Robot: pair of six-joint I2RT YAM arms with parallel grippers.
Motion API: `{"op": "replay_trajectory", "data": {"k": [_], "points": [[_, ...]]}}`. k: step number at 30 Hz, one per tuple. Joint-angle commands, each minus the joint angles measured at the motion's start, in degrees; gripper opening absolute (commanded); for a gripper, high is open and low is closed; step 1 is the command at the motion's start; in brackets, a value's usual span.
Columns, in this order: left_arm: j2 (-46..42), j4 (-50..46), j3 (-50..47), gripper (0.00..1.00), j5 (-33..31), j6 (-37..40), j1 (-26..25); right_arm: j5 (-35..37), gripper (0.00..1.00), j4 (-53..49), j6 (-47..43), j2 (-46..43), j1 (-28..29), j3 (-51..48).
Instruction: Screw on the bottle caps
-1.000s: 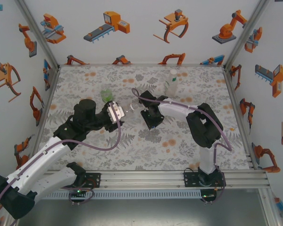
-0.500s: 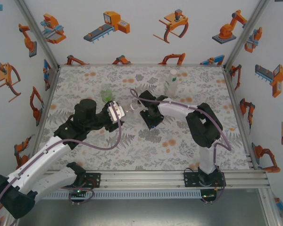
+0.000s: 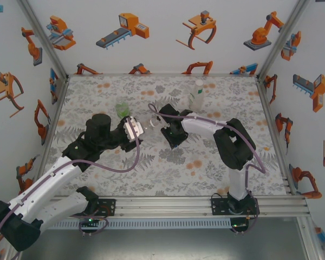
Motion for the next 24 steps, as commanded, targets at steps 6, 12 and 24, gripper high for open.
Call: {"op": "replay_trajectory", "data": {"k": [6, 12, 24], "points": [[0.34, -0.87, 1.5, 0.0, 5.42, -0.31, 0.39, -2.37, 0.23, 1.0, 3.0, -10.05, -0.27, -3.02], [-0.89, -0.58, 1.3, 0.0, 11.43, -0.02, 0.29, -3.71, 0.23, 2.16, 5.75, -18.57, -0.27, -6.94], [-2.79, -0.89, -1.81, 0.0, 20.81, 6.74, -1.62, -5.35, 0.21, 7.33, 7.31, -26.38, -0.27, -12.62]]}}
